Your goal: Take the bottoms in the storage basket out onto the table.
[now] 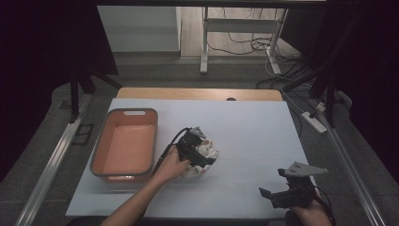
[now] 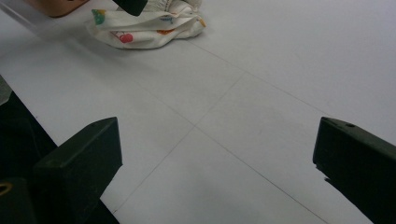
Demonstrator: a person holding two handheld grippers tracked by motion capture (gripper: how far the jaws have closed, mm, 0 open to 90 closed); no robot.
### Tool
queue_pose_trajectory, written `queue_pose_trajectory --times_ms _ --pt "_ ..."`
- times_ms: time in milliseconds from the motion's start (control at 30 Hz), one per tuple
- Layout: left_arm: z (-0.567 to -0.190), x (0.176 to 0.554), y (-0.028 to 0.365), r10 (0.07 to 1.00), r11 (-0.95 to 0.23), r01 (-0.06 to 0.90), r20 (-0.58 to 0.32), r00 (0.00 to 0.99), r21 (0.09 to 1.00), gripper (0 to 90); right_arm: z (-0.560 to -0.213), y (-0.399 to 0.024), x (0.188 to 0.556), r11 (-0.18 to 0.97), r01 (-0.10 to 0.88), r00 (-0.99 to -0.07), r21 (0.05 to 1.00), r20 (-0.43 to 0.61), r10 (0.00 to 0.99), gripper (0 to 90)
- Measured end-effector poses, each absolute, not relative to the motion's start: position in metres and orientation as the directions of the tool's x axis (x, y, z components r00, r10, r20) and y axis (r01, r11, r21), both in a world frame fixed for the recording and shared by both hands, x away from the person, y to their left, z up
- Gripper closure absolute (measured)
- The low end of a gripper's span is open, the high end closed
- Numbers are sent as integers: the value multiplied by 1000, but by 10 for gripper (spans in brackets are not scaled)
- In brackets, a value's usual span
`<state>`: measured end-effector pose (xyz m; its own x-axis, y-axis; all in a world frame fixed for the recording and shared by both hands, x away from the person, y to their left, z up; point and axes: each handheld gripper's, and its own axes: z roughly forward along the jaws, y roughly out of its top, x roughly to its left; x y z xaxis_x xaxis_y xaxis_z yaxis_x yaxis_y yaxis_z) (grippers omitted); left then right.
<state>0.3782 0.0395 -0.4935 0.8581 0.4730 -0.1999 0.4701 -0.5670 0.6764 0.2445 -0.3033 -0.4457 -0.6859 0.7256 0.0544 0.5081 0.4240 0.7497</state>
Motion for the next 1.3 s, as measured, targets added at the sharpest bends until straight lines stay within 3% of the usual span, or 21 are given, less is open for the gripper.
queue_pose_trajectory --times_ms 633,1300 --pt "-488 372 47 450 -513 518 -299 841 685 7 -446 -303 244 426 507 -687 749 53 725 19" --pt "-478 367 55 463 -511 534 -308 831 673 6 -446 -304 244 422 508 -686 751 57 725 19"
